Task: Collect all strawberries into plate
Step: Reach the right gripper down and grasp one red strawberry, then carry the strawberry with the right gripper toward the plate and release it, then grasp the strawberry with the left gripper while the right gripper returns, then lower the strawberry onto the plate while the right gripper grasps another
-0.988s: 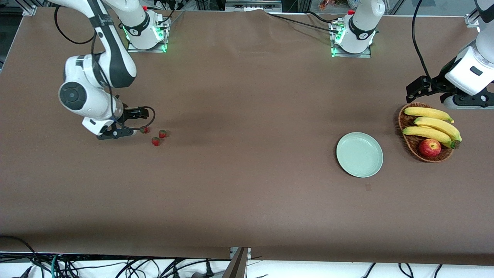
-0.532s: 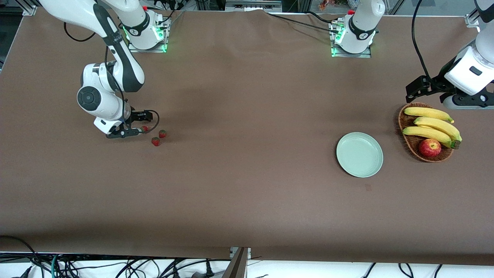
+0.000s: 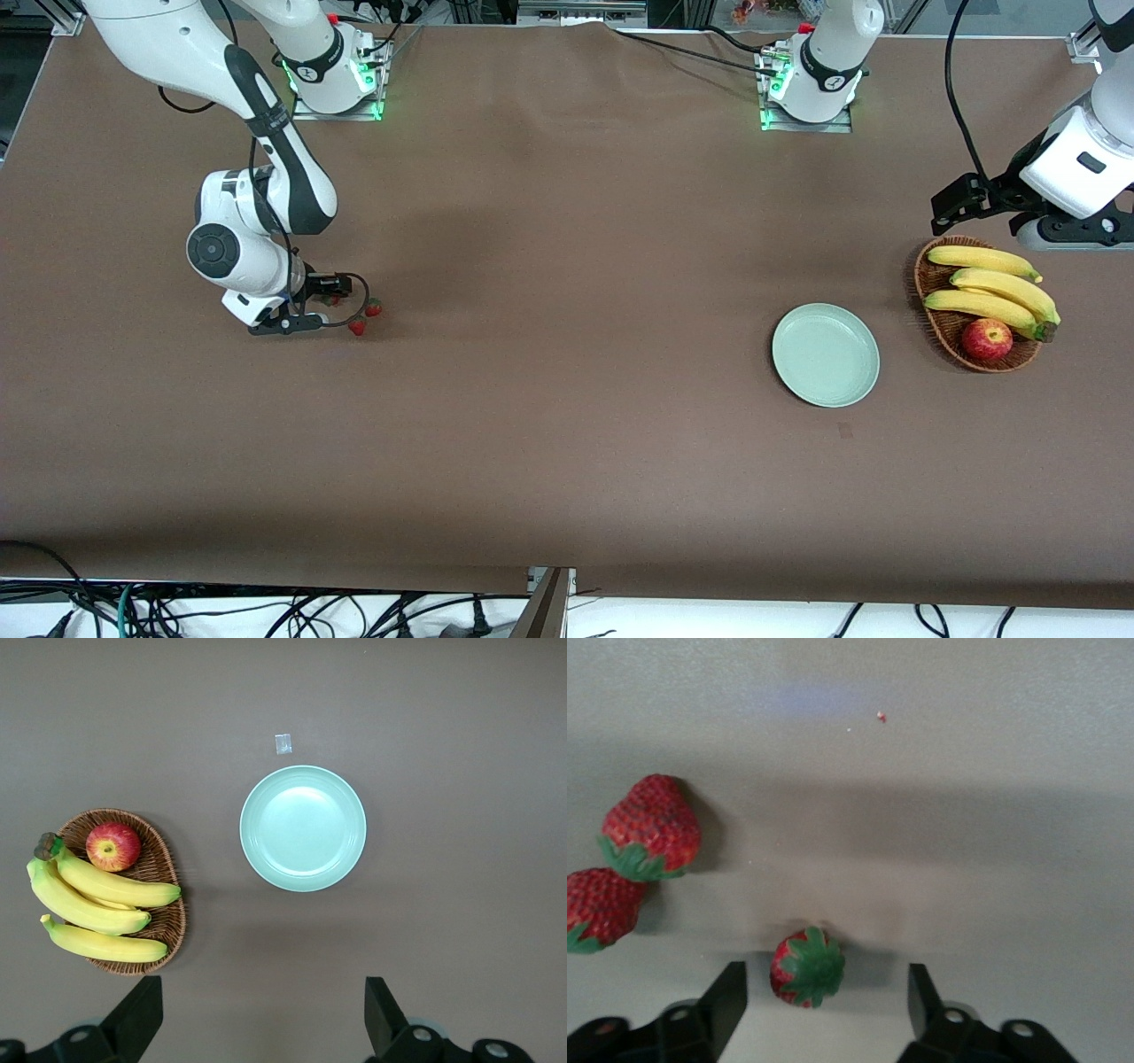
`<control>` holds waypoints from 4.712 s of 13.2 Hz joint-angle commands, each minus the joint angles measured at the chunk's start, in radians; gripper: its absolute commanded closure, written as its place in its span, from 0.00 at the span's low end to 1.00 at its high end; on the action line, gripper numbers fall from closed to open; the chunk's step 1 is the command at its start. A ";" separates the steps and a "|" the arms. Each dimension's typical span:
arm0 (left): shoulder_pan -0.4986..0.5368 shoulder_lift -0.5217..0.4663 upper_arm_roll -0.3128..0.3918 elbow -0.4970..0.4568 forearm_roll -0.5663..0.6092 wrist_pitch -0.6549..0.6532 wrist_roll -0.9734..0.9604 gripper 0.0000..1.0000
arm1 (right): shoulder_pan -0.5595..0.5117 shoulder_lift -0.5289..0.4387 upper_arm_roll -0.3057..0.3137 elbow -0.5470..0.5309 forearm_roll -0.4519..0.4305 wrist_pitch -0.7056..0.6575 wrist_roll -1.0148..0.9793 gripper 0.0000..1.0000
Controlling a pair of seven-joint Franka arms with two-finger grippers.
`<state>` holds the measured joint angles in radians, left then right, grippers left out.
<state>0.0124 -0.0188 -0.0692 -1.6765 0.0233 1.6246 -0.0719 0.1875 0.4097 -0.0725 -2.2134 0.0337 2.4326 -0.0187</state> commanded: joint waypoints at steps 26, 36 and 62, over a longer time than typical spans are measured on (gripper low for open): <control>-0.002 -0.004 -0.007 0.012 -0.019 -0.032 -0.006 0.00 | 0.719 0.638 0.114 1.003 0.364 0.437 1.318 0.49; -0.065 0.216 -0.027 0.008 -0.093 0.031 0.000 0.00 | 0.481 0.308 -0.106 0.893 0.321 -0.498 0.660 0.23; -0.273 0.579 -0.047 -0.017 0.098 0.581 0.144 1.00 | 0.478 0.040 -0.288 0.171 0.239 -0.113 0.200 0.89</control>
<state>-0.3073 0.6584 -0.1145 -1.6827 0.1017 2.3591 0.0254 0.6561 0.4788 -0.3594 -2.0828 0.2603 2.3843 0.1742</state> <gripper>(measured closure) 0.700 0.683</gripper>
